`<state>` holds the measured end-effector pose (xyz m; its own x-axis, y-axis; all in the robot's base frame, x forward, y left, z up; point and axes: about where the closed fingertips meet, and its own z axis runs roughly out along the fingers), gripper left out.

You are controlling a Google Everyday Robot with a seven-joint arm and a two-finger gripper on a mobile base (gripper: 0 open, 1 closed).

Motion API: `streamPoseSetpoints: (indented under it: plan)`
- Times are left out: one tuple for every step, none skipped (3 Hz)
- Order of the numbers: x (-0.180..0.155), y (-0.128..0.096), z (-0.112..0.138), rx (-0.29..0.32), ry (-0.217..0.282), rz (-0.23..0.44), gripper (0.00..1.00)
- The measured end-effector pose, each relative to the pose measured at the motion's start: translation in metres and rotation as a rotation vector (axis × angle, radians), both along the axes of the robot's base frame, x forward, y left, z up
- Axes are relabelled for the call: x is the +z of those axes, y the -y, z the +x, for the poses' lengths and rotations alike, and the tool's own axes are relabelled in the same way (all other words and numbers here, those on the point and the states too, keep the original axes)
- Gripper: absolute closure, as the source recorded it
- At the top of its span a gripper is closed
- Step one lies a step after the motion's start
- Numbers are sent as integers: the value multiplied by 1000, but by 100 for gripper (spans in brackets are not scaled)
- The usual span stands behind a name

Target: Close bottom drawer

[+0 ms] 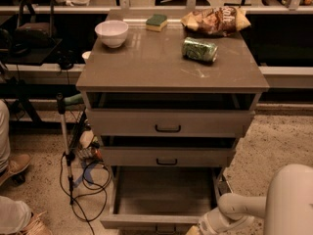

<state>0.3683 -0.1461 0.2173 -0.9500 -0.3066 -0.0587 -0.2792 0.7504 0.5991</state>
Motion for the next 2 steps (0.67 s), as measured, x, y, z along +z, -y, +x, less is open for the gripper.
streamPoseSetpoints:
  plan:
    - [-40, 19, 16, -80, 12, -82, 100]
    - [-70, 36, 43, -149, 69, -133, 100]
